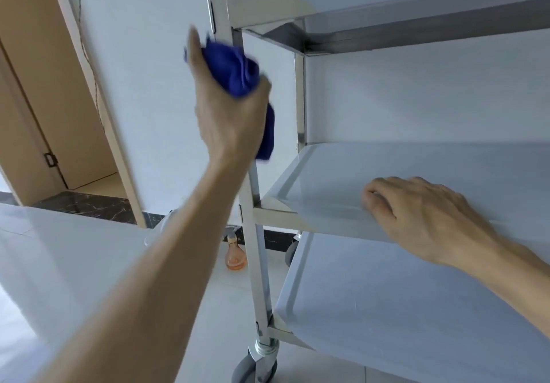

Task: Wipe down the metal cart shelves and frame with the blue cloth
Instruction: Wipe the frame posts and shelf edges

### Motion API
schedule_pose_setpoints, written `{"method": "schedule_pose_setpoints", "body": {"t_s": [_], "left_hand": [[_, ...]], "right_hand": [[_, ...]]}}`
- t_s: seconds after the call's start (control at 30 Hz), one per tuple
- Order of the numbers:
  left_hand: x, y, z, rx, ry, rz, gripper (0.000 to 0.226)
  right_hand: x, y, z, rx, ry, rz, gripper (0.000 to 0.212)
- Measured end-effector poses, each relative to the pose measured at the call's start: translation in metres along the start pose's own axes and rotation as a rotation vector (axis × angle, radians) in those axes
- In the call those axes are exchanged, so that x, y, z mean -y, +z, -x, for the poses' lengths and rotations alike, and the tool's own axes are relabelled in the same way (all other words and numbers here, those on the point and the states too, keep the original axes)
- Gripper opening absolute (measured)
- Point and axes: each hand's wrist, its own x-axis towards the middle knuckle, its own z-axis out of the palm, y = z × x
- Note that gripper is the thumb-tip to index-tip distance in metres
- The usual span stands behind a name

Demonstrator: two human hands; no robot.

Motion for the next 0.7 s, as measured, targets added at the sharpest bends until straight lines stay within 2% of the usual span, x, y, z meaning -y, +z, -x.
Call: {"method": "schedule_pose_setpoints", "body": {"t_s": [0.07,0.17,0.3,0.4,0.7], "left_hand": [[-0.016,0.004,-0.026,-0.004,-0.009,-0.002,0.087],[-0.007,-0.005,-0.03,0.096,-0.019,0.135,0.071],[0.039,-0.03,0.019,0.301,-0.175,0.341,0.058],[0.078,-0.052,0.07,0.418,-0.287,0.289,0.06],[0.118,-0.05,0.14,0.214,-0.15,0.091,0.086]], "right_hand": [[-0.002,0.001,-0.002,0.0,-0.008,0.009,0.03],[-0.003,0.003,-0.004,0.004,-0.02,0.023,0.03],[-0.005,0.004,-0.006,0.005,-0.029,0.004,0.037],[-0.007,0.005,-0.008,0.009,-0.018,0.004,0.032],[-0.006,0.006,-0.007,0.013,-0.011,-0.007,0.031]]}}
